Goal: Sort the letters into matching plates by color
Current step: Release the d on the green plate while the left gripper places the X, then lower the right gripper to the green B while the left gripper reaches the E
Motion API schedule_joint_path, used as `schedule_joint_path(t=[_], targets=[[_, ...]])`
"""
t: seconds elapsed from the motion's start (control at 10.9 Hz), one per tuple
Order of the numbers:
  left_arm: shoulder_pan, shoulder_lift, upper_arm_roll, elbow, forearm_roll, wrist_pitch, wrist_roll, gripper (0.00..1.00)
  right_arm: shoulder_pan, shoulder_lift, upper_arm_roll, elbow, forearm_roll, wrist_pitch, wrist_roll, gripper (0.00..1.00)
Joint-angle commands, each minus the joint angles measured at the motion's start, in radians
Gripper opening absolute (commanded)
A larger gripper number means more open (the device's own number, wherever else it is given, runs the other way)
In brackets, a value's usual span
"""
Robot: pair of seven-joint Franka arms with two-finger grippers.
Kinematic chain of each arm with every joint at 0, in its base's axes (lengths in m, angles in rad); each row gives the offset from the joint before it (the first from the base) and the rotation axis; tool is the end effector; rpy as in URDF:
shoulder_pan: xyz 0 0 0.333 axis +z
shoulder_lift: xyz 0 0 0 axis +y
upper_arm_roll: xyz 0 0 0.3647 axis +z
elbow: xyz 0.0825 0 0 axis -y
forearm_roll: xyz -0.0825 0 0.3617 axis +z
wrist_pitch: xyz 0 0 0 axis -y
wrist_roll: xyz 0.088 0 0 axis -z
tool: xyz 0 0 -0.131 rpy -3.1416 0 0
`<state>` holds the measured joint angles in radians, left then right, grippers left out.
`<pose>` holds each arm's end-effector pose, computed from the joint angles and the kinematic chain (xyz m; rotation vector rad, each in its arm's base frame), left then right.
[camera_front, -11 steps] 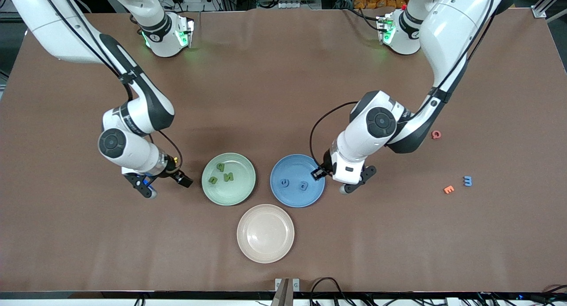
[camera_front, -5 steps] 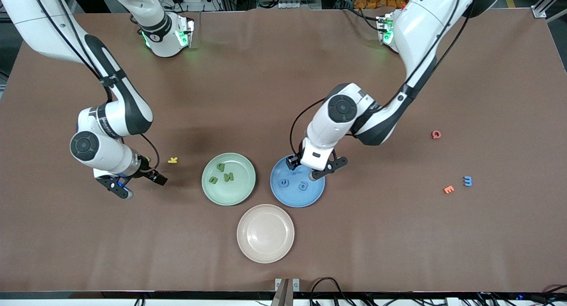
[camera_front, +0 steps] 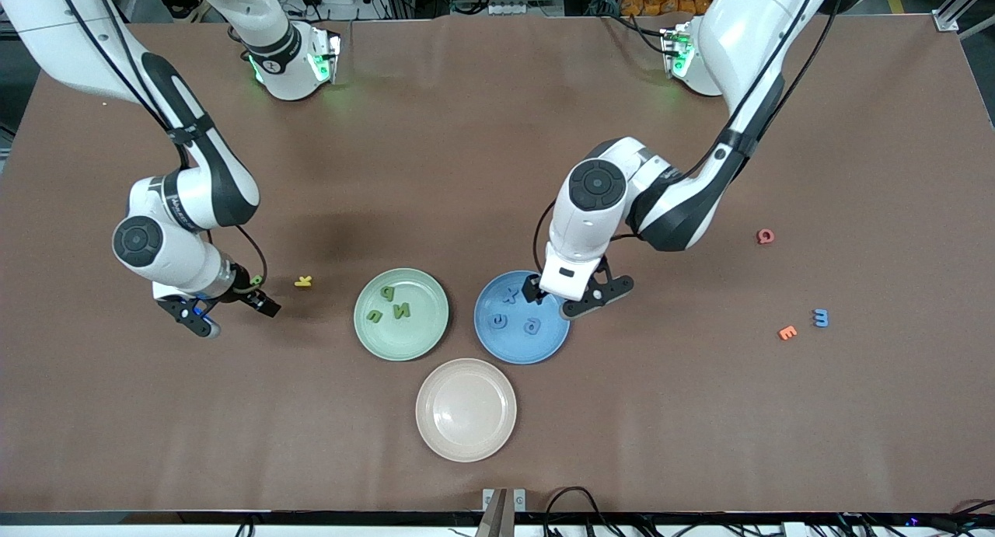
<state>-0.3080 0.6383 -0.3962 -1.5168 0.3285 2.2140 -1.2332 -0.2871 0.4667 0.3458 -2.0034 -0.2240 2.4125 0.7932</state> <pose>0.5991 -0.4135 0.3462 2.9981 0.6541 0.1570 0.6095 0.0198 0.2689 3.0001 -0.9240 -0.0332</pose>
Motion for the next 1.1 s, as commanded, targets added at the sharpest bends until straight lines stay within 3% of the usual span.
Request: schedule_joint_path(t=[0.0,0.37,1.01], targets=[[0.006,-0.078,0.033,-0.016,0.026,-0.091,0.069,1.0,-0.04,-0.076,-0.002,-0.098,-0.001,0.037,-0.002,0.74],[0.096,-0.173,0.036,-0.016,0.014,-0.23,0.231,1.0,-0.043,-0.082,-0.054,-0.216,-0.001,0.201,-0.005,0.7],[0.325,-0.255,0.049,-0.031,-0.035,-0.313,0.616,1.0,-0.041,-0.072,-0.079,-0.232,-0.003,0.204,-0.008,0.61]])
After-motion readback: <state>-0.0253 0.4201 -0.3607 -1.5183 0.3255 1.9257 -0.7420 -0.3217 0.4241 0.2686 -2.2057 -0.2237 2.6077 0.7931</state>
